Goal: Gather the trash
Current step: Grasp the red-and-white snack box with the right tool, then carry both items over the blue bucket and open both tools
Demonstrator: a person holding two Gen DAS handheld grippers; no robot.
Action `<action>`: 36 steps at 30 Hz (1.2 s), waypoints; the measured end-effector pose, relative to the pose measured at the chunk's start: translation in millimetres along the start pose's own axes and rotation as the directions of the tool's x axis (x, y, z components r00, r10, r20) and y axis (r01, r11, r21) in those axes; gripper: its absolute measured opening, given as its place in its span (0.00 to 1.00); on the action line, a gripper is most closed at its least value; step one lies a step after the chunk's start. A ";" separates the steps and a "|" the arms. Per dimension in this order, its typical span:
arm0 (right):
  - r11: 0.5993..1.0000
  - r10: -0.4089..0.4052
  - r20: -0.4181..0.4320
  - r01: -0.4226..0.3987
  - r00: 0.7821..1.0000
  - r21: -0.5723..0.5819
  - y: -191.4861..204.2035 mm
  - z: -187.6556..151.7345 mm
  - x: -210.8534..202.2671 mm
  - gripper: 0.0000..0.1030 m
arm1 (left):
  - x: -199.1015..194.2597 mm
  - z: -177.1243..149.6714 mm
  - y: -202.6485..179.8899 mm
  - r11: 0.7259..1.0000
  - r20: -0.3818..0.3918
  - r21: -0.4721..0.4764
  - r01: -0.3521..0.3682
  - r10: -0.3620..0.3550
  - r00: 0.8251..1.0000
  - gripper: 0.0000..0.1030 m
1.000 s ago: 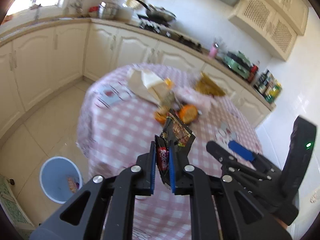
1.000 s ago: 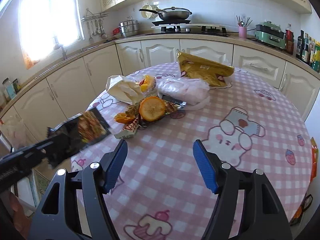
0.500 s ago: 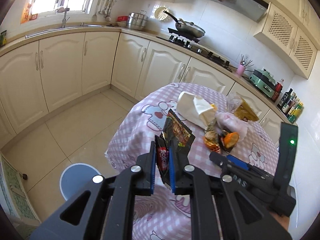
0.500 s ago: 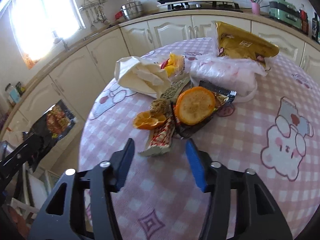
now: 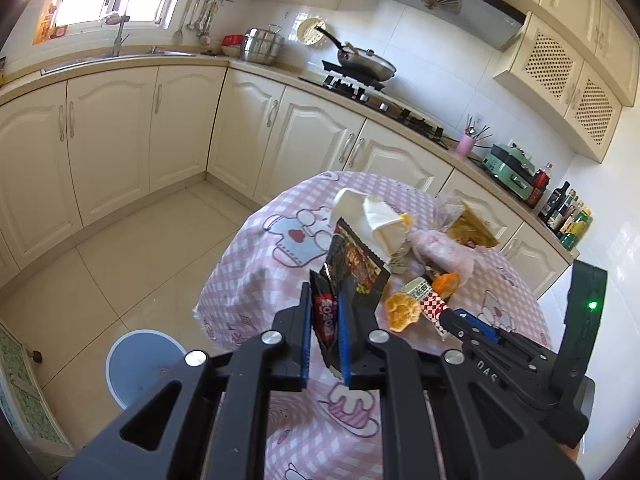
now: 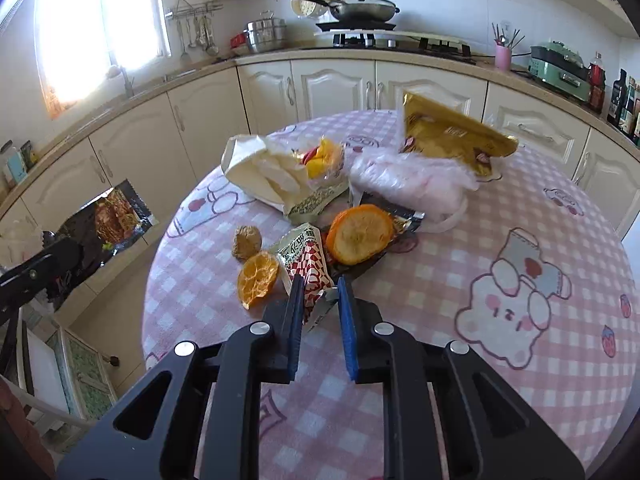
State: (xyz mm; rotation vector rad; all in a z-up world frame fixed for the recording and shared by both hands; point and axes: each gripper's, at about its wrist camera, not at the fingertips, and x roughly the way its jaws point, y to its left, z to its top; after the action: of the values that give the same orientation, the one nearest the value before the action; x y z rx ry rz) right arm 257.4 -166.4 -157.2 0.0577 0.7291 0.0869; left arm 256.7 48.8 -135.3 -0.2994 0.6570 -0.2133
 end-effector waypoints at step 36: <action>0.905 0.362 -0.179 -0.391 0.915 -0.167 227.9 -3.1 95.9 0.15 | 2.2 -11.0 223.8 0.900 -0.092 -0.309 -0.308 0.294 0.951 0.32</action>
State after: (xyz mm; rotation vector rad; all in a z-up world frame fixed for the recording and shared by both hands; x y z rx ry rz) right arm 313.0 69.9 -204.1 -0.0002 0.8436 0.5415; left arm 273.8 255.3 -220.7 -0.5002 0.7722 0.1887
